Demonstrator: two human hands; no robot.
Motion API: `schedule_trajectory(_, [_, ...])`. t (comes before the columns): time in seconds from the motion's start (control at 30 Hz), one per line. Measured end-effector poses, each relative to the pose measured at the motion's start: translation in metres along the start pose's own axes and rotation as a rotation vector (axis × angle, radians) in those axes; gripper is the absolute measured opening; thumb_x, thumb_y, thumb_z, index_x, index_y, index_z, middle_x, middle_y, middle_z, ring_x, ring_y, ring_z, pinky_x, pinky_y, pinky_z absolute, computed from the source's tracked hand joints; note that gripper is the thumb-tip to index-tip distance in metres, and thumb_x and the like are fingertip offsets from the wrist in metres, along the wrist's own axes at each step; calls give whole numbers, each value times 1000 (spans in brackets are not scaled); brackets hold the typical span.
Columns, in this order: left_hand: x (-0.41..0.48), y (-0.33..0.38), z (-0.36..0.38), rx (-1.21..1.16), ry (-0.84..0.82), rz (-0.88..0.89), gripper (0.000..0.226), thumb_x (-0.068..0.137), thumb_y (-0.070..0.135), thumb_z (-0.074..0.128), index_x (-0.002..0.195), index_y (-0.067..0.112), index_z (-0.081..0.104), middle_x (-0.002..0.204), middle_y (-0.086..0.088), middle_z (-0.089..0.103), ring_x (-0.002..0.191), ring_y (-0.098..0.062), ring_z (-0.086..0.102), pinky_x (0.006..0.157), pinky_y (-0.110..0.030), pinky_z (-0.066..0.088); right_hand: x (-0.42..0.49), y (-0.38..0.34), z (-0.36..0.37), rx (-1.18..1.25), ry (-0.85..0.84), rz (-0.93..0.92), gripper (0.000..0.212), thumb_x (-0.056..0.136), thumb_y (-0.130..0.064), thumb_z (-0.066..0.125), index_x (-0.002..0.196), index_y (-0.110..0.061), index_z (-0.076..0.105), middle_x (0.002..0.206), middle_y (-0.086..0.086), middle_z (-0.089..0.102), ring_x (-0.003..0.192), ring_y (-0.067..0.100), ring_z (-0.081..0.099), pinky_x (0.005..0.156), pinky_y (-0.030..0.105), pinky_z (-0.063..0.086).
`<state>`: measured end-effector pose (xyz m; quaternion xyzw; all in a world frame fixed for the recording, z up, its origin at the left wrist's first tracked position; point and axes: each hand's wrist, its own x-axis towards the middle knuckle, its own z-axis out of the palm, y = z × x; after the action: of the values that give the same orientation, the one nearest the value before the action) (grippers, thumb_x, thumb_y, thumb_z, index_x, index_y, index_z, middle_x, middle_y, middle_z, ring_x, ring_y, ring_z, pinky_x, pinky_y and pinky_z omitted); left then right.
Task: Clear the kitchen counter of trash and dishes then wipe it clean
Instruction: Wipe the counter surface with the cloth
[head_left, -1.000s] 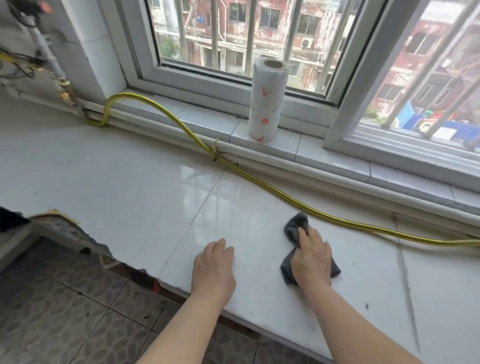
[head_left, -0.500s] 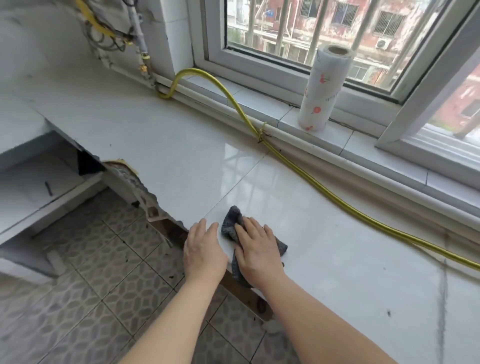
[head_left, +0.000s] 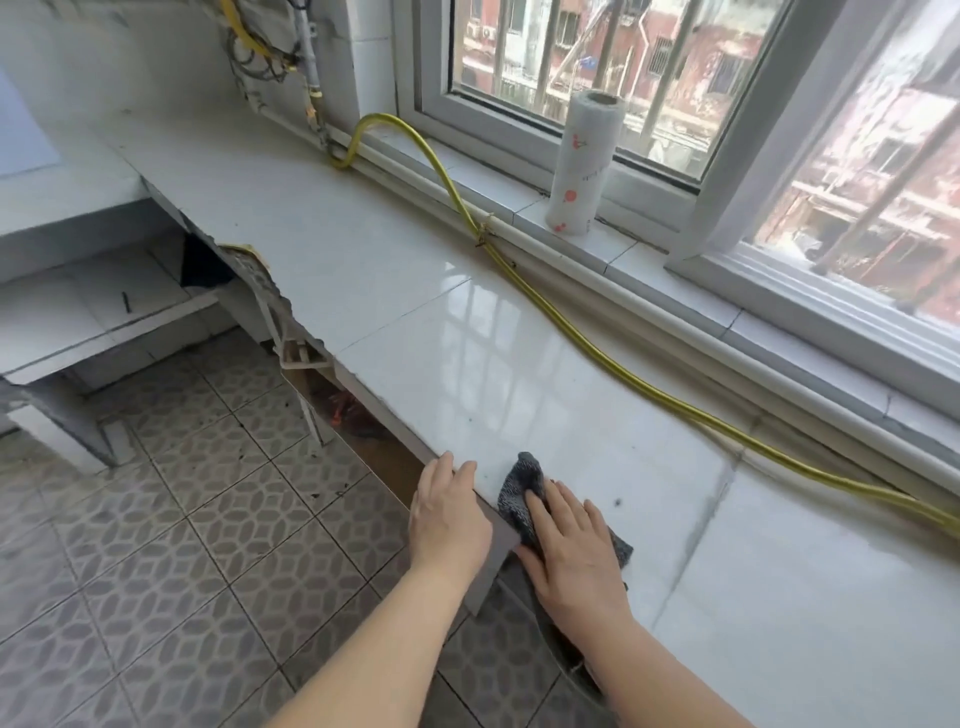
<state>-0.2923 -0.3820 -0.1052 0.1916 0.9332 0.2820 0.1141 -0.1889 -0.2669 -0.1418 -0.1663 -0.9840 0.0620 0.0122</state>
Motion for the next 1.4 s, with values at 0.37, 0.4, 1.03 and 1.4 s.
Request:
schedule_trajectory(0.37, [-53, 21, 14, 16, -48, 5, 49, 98, 10, 35, 146, 15, 34, 155, -2, 25, 145, -18, 16, 118, -34, 20, -71, 40, -2, 5, 54, 108, 69, 99, -48, 9, 125, -11, 62, 132, 11, 59, 127, 24, 40, 105, 40, 25])
schedule_trajectory(0.4, [-52, 18, 12, 20, -42, -8, 49, 98, 10, 34, 147, 15, 33, 156, -2, 24, 145, -19, 16, 118, -34, 20, -70, 38, -3, 1, 56, 115, 69, 99, -47, 9, 125, -11, 62, 132, 12, 59, 127, 25, 41, 105, 40, 25])
schedule_trajectory(1.03, [46, -92, -59, 0, 13, -183, 48, 100, 9, 32, 147, 16, 33, 157, -3, 24, 146, -19, 14, 119, -35, 17, 119, -92, 20, -71, 37, -2, 48, 88, -30, 45, 129, -9, 58, 138, 16, 53, 129, 33, 50, 108, 42, 17])
schedule_trajectory(1.4, [154, -195, -152, 21, 37, -165, 47, 100, 8, 33, 146, 16, 36, 156, -2, 26, 147, -18, 14, 119, -33, 20, 245, -192, 26, -10, -7, 48, 58, 93, -35, 26, 144, -10, 41, 153, 15, 33, 144, 31, 27, 116, 48, 18])
